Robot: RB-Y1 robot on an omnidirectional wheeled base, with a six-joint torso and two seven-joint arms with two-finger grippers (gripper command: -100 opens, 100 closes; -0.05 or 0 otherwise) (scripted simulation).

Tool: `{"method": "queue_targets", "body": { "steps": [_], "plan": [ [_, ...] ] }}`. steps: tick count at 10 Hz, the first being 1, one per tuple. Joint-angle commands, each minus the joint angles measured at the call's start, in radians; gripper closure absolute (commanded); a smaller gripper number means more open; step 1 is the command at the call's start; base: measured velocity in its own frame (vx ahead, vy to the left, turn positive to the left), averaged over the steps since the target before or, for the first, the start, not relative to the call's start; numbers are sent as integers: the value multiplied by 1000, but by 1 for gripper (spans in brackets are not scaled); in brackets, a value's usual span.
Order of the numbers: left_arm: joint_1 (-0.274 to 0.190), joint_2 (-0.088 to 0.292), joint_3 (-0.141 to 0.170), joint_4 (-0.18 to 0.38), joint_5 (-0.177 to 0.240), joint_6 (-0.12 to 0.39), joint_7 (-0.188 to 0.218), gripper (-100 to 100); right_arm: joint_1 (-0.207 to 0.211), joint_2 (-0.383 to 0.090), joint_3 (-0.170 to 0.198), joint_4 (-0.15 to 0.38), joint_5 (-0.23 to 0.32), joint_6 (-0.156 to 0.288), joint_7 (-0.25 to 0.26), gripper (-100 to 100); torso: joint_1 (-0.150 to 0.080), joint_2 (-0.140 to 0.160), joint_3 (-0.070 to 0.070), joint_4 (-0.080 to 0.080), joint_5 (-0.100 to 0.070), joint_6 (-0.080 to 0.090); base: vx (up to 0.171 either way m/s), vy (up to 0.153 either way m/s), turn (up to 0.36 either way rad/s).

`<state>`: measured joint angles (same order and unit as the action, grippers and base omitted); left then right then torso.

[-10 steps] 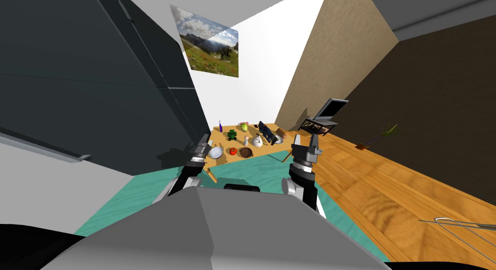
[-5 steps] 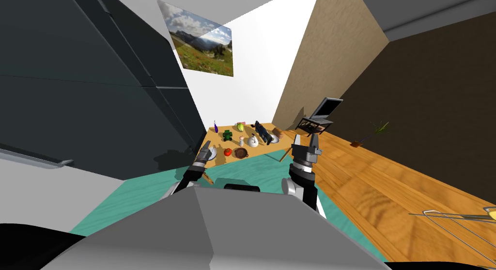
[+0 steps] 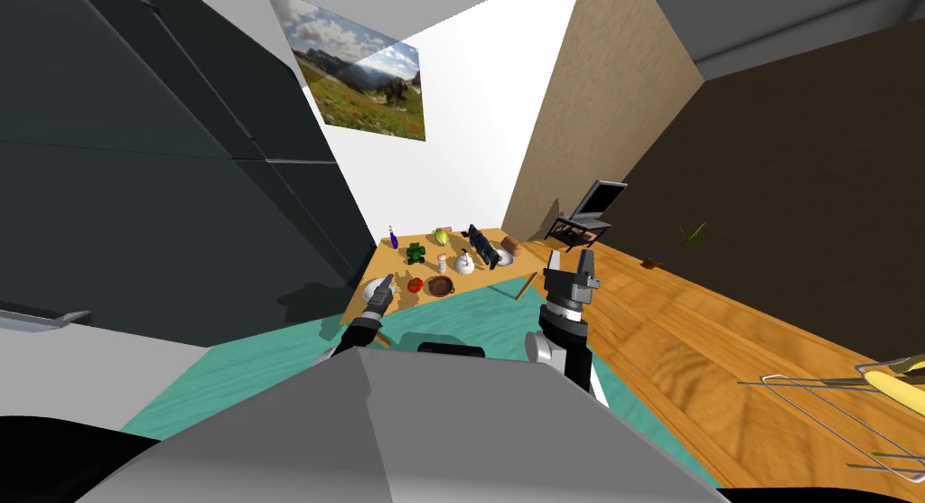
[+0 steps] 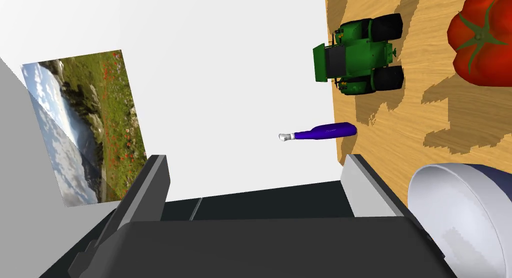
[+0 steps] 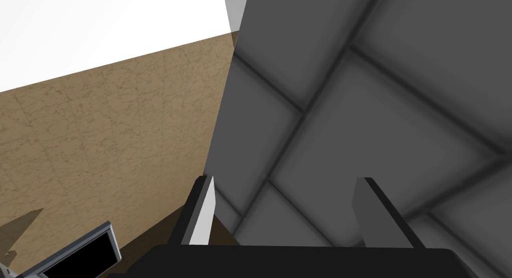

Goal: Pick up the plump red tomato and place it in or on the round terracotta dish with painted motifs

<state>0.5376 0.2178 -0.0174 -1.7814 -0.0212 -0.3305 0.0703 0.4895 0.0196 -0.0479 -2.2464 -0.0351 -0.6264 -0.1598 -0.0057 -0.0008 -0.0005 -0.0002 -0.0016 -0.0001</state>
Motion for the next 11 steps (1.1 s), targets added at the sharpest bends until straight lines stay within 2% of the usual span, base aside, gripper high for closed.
{"method": "queue_targets", "body": {
  "steps": [1,2,5,11],
  "plan": [
    [1,8,0,50,1,13,-13,-100,0,0,0,0,0,0,0,0,0,0,0,0,0,0,30,-108,-121],
    [1,8,0,59,1,13,-13,-100,0,0,0,0,0,0,0,0,-1,0,0,0,0,0,31,-73,-12],
    [-10,23,12,168,-3,32,-43,-100,0,0,0,0,0,0,0,0,3,-1,-1,0,1,0,41,-44,-97],
    [-62,38,62,367,-29,74,-125,-100,0,0,0,0,0,0,0,0,6,-1,0,0,1,0,41,-13,-117]
  ]
}}
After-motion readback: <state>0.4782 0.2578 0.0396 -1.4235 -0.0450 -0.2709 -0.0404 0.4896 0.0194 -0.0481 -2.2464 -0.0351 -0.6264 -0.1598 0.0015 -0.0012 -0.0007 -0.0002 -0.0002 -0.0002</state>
